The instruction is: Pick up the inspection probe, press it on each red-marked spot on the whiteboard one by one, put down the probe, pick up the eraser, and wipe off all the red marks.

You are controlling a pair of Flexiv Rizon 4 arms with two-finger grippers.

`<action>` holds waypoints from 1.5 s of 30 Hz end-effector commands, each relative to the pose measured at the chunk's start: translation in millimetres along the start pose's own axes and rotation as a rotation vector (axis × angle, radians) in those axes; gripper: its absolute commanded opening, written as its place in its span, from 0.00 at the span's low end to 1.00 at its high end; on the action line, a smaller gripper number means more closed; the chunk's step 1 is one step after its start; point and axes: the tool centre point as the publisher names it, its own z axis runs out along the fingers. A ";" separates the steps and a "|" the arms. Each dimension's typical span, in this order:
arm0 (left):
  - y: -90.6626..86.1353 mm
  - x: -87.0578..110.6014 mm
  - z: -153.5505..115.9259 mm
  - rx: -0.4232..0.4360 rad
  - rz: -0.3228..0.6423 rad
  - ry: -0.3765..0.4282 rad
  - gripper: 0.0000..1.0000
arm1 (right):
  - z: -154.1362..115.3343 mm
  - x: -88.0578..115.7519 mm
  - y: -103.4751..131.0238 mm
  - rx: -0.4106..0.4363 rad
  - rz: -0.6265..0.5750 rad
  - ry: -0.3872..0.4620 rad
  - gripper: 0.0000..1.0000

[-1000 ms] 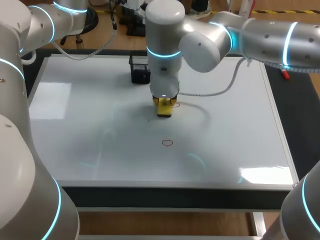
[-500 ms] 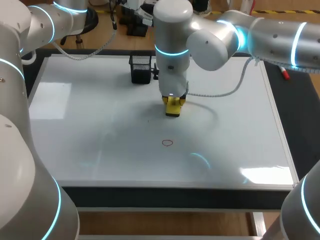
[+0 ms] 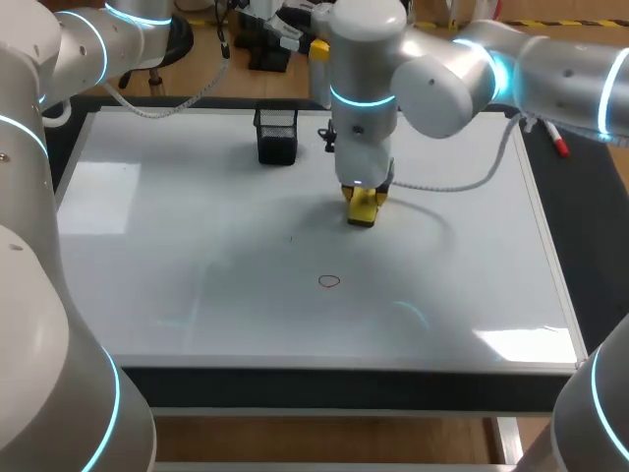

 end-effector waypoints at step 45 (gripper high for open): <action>2.7 -7.2 -2.5 0.007 -0.002 0.145 0.00 | -38.6 200.2 -45.5 0.071 0.561 -0.017 0.00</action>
